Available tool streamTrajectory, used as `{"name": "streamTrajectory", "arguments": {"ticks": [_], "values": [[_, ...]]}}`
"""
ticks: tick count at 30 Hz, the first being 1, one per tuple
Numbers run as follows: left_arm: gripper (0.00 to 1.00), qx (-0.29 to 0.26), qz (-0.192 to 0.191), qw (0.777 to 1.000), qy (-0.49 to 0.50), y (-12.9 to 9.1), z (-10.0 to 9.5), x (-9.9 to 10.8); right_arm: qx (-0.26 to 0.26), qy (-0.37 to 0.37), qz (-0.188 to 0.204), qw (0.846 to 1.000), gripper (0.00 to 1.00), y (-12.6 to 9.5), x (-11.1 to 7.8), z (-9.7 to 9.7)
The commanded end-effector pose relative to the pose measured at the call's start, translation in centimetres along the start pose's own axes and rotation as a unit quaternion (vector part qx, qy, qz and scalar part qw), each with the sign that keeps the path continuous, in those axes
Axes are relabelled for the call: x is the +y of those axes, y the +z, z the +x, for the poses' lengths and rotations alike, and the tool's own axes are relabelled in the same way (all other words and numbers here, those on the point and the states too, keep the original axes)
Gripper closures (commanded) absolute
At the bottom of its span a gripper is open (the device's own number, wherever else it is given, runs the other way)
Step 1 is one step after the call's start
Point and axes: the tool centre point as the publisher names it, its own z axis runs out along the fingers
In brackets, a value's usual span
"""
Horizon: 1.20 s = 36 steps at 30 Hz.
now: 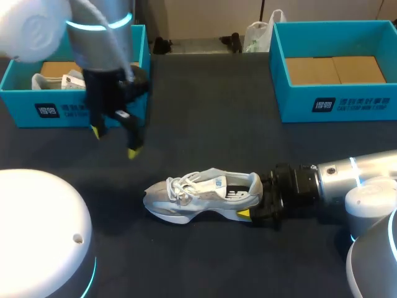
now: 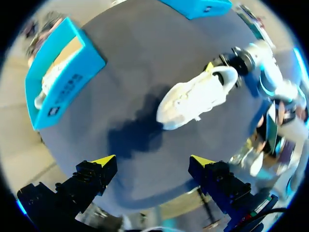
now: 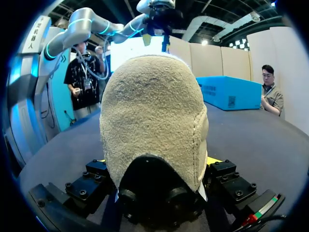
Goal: Take the shoe out of the shoebox, open the shoe tongue, remove and reinsert the insole, then place the shoe into the shoebox
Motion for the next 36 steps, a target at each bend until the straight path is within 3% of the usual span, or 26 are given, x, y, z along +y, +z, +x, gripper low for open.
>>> {"name": "streamTrajectory", "arguments": {"ticks": [1, 3, 14, 16, 21, 23, 29, 33, 36], "values": [[0.0, 0.033, -0.014, 0.941, -0.337, 0.2, 4.8, -1.4, -0.001, 0.0, 0.002, 1.0, 1.0, 0.4, -0.1, 0.1], [0.0, 0.046, -0.048, 0.909, -0.41, 0.3, 6.1, -2.4, -0.001, 0.0, 0.002, 1.0, 1.0, 0.4, -0.1, 0.1], [0.0, 0.03, -0.052, 0.907, -0.416, 0.3, 6.7, -2.7, -0.001, 0.0, 0.002, 1.0, 1.0, 0.4, -0.1, 0.1], [0.0, 0.03, -0.036, 0.892, -0.449, 1.2, 7.7, -2.5, -0.001, 0.0, 0.002, 1.0, 1.0, 0.4, -0.1, 0.1], [0.0, 0.019, 0.007, 0.892, -0.451, 2.5, 10.4, -2.3, -0.001, 0.0, 0.002, 1.0, 1.0, 0.4, -0.1, 0.1], [0.0, 0.014, 0.006, 0.895, -0.446, 2.9, 11.1, -2.6, -0.001, 0.0, 0.002, 1.0, 1.0, 0.4, -0.1, 0.1], [0.0, -0.007, 0.026, 0.906, -0.423, 3.9, 12.7, -4.7, -0.001, 0.0, 0.002, 1.0, 1.0, 0.4, -0.1, 0.1], [0.0, -0.001, 0.007, 0.926, -0.378, 4.2, 13.4, -6.4, -0.001, 0.0, 0.002, 1.0, 1.0, 0.4, -0.1, 0.1], [0.0, -0.006, -0.01, 0.926, -0.378, 4.2, 13.5, -6.8, -0.001, 0.0, 0.002, 1.0, 1.0, 0.4, -0.1, 0.1]]}}
